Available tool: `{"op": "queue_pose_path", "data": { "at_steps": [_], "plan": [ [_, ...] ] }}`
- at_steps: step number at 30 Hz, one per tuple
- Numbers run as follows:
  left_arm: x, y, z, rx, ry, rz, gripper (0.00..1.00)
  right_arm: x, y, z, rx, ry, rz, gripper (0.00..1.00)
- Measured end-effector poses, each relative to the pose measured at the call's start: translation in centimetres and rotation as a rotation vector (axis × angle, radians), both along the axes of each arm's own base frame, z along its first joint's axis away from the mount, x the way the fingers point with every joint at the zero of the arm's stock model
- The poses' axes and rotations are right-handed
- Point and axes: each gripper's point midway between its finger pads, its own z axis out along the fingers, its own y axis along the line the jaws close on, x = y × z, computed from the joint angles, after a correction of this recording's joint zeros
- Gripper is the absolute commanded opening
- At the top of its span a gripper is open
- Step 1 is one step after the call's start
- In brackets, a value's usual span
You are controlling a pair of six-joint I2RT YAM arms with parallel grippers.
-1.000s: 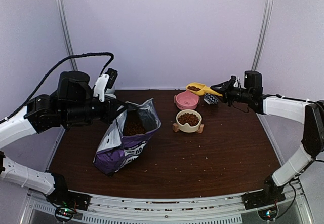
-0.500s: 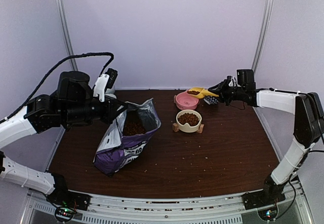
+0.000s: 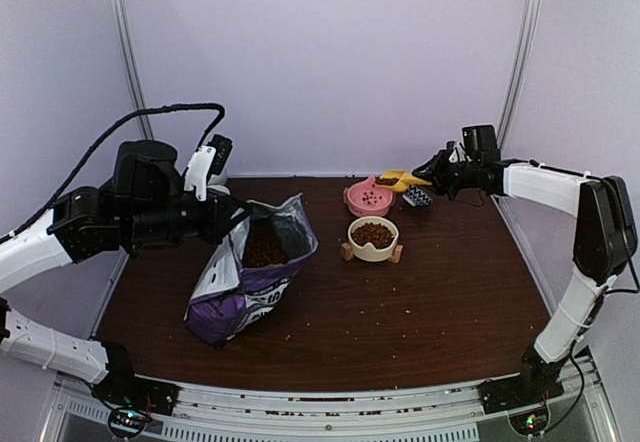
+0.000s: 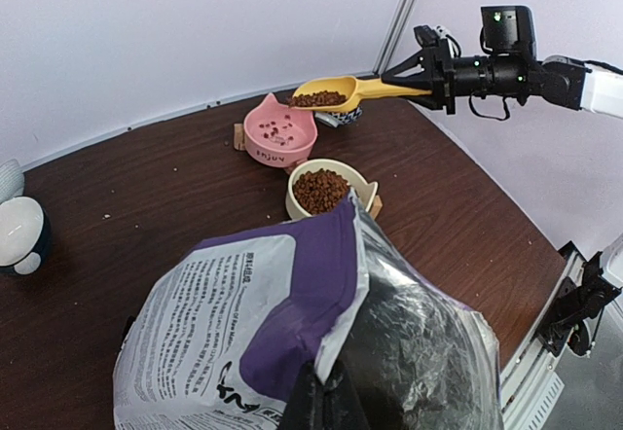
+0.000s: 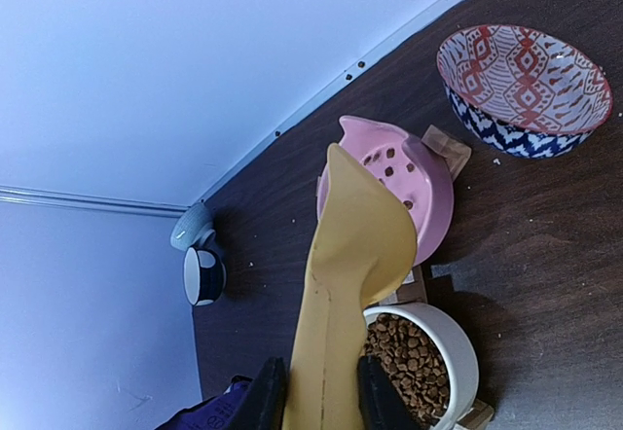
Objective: Serve the pet food
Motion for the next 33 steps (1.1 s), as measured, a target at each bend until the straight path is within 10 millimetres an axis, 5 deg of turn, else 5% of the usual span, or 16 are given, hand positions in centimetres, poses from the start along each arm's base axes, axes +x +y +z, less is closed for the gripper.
{"op": "queue_pose_path", "data": {
  "at_steps": [33],
  "plan": [
    [-0.1,0.4,0.1,-0.016,0.004,0.01,0.0,0.5,1.4,0.8,-0.421,-0.042,0.161,0.0]
  ]
}}
